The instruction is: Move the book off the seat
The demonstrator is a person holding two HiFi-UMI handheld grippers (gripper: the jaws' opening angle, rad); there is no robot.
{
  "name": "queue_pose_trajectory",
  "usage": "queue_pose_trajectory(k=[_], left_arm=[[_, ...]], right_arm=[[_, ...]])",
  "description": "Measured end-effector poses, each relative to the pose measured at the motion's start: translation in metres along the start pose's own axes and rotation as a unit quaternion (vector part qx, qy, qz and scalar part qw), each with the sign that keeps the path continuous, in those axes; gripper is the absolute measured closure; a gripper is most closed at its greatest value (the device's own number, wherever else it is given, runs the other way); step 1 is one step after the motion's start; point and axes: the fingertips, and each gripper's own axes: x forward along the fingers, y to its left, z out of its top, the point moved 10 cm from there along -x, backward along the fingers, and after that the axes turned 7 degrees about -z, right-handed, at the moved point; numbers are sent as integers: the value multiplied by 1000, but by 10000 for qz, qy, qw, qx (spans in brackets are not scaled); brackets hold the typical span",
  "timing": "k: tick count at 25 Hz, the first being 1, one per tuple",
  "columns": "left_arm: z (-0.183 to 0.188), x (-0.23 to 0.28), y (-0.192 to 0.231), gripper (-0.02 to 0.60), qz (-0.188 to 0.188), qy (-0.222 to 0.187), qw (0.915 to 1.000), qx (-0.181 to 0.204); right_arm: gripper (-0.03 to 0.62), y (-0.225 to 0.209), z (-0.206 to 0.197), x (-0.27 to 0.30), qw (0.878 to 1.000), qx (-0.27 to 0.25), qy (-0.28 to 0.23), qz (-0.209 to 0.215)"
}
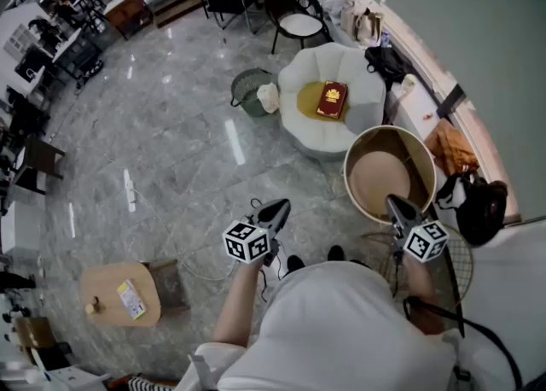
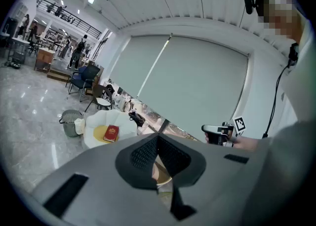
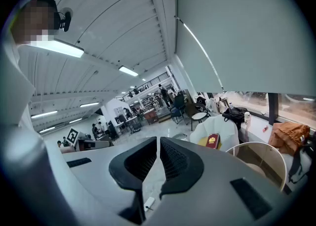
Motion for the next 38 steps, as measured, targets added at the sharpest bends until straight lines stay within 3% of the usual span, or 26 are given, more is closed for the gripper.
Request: queue_pose_trajectory(k=[22, 38], left_arm=[[-14, 23, -12, 580, 155, 128, 9998, -46], [-30, 49, -26, 580, 637, -4, 9975, -317]], right_arm=[[545, -25, 3, -7, 9999, -23, 21, 163], [543, -80, 0, -8, 9970, -150, 656, 395]])
